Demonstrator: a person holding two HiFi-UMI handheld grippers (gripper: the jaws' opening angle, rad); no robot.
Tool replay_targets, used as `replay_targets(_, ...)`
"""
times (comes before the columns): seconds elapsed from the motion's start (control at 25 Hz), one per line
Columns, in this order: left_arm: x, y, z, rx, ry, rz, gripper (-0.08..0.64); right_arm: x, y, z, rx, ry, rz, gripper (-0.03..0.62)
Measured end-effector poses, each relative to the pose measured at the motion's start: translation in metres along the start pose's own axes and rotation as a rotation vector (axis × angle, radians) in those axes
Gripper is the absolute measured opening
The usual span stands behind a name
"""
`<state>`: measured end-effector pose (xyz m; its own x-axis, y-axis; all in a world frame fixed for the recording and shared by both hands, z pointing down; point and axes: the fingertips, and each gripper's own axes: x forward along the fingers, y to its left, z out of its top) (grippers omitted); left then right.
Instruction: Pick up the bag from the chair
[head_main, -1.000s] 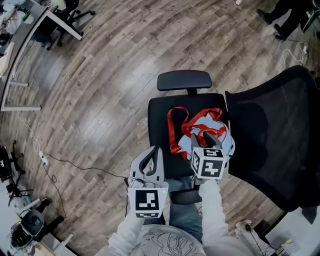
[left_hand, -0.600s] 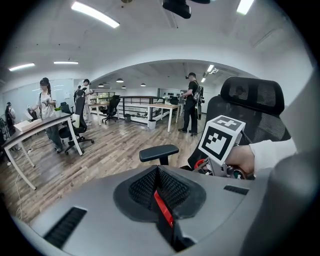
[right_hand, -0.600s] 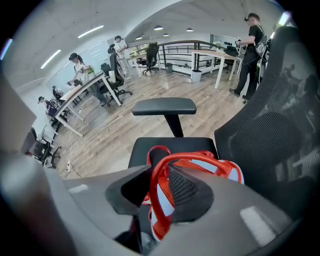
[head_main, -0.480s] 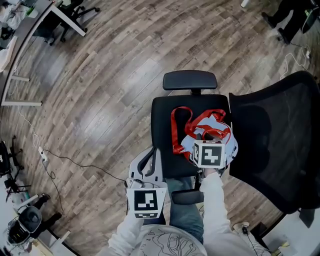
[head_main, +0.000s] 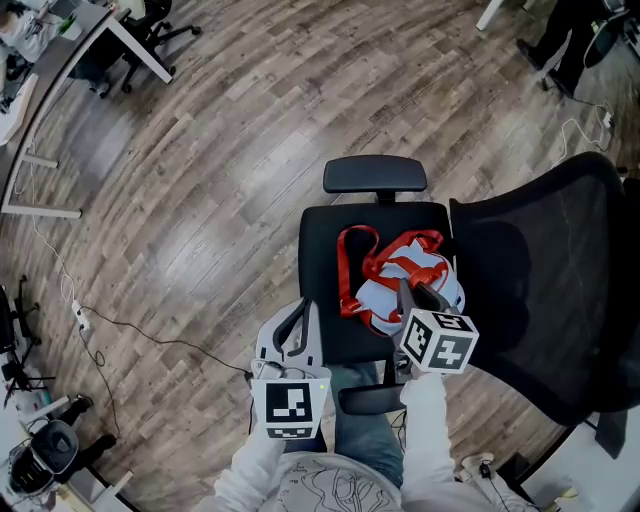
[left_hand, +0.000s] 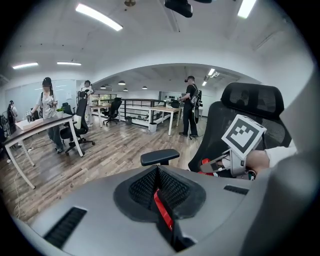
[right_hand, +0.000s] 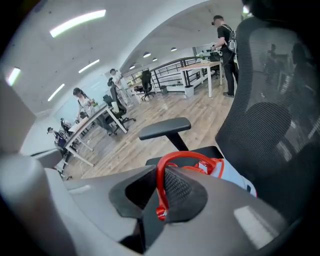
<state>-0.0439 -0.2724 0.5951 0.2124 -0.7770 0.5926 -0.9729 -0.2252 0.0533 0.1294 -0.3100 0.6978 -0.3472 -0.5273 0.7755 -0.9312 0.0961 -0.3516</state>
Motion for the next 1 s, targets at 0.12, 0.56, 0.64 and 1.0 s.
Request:
replay_targets(0.12, -0.004, -0.003, 0.005, 0.005, -0.014, -0.006, 0.006, -0.015, 0.000, 0.001, 0.040, -0.072, 0.063, 0.049)
replay_targets(0.56, -0.024, -0.013, 0.035, 0.000, -0.072, 0.003, 0.006, -0.066, -0.009, 0.014, 0.082, -0.220, 0.157, 0.048)
replay_targets(0.64, -0.029, -0.016, 0.044, 0.001, -0.092, 0.000, 0.006, -0.076, -0.005, 0.022, 0.082, -0.245, 0.171, 0.048)
replay_targets(1.0, -0.059, -0.021, 0.086, 0.032, -0.187, -0.030, 0.006, -0.139, 0.041, 0.069, 0.021, -0.410, 0.206, 0.047)
